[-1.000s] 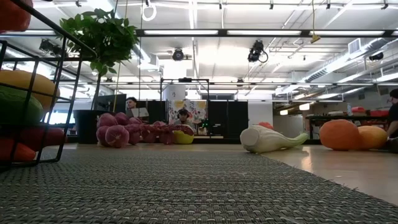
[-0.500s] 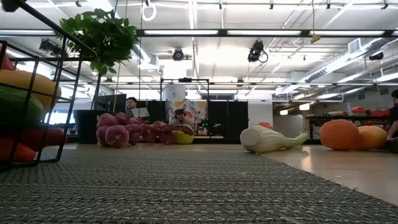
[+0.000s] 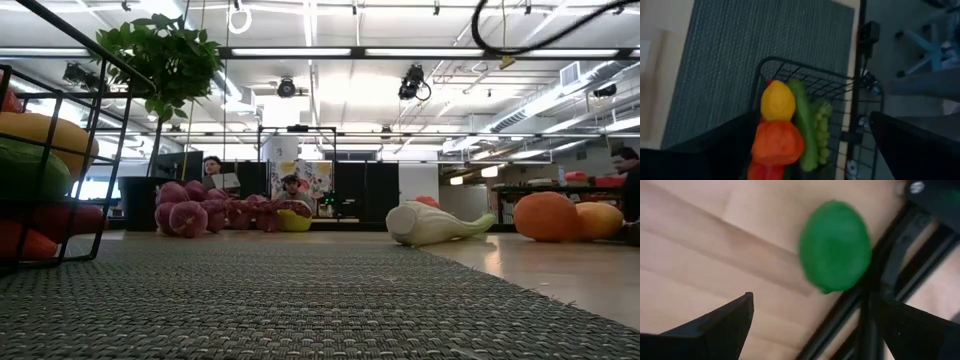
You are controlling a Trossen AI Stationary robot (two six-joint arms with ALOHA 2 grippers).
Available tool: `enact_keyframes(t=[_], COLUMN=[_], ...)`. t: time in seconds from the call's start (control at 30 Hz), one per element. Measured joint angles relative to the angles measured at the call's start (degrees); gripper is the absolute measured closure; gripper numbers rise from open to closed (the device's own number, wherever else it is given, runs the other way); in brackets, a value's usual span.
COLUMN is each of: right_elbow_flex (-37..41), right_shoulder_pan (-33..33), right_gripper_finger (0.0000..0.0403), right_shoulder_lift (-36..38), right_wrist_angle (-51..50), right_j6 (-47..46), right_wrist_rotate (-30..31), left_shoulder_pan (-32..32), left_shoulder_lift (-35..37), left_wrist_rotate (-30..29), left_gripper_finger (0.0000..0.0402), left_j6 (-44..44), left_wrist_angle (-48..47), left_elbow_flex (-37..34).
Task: Build produce basket
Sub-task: Put the green lime into the wire basket
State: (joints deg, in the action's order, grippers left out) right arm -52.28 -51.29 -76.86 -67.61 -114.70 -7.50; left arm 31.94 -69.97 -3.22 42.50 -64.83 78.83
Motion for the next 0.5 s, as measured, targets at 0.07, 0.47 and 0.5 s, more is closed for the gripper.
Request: enact_keyframes(t=[0.07,0.47,0.5], right_elbow_flex=[1.32,12.04,12.96], right_shoulder_pan=[-0.06,-0.11,-0.11], right_gripper_finger=[0.0004,0.0009,0.0011], right_shoulder_lift=[0.00,0.00,0.00], right_wrist_angle=[-0.53,9.44,10.45], right_j6=[0.27,4.05,4.11], right_wrist_rotate=[-0.17,0.38,0.36], left_shoulder_pan=[0.00,-2.63,-2.91], left_shoulder_lift=[0.02,-0.15,-0.15], left_wrist_rotate=[0.00,-9.51,-10.03], left_gripper_finger=[0.0010,0.0010,0.0010], left_j6=[0.35,8.06,8.29], left_wrist_angle=[0.80,21.69,23.12], left_elbow_flex=[0.00,-0.02,-0.02])
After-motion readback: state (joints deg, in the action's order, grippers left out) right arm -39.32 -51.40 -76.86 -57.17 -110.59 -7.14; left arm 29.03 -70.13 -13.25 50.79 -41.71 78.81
